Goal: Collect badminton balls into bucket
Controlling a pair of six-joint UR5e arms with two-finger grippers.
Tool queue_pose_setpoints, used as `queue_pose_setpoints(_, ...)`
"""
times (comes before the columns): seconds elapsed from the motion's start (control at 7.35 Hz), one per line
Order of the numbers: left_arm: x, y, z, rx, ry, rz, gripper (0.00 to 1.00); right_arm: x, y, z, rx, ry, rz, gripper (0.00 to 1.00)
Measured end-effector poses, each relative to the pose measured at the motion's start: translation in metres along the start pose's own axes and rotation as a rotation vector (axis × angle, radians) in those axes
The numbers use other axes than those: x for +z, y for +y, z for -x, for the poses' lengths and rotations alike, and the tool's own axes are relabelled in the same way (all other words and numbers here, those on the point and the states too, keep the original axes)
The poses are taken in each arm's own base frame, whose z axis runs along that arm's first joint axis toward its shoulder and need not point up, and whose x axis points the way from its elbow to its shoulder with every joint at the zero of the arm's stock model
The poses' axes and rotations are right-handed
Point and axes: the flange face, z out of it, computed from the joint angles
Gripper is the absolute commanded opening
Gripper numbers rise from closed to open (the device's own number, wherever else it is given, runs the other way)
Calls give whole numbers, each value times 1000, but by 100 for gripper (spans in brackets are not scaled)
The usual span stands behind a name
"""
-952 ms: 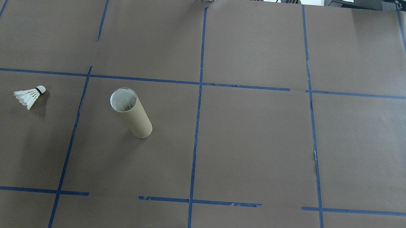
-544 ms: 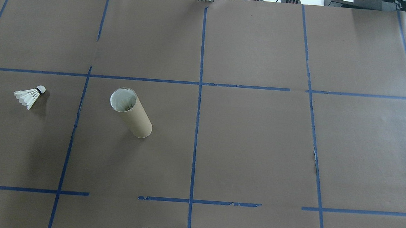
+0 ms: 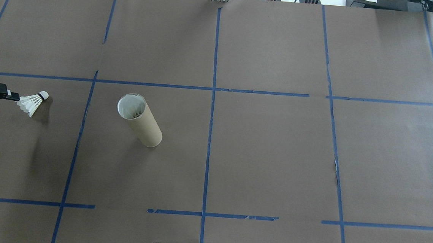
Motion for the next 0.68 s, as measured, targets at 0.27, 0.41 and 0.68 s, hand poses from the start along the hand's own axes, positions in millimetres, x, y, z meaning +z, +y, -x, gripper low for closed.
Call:
queue_pose_setpoints(0.27,4,0,16,-65,57,-56,100,0,0,0,0,0,0,100)
queue_pose_setpoints(0.41,6,2,17,-102,71,-70,100,0,0,0,0,0,0,100)
queue_pose_setpoints(0.68,23,10,13,-183,84,-112,100,0,0,0,0,0,0,100)
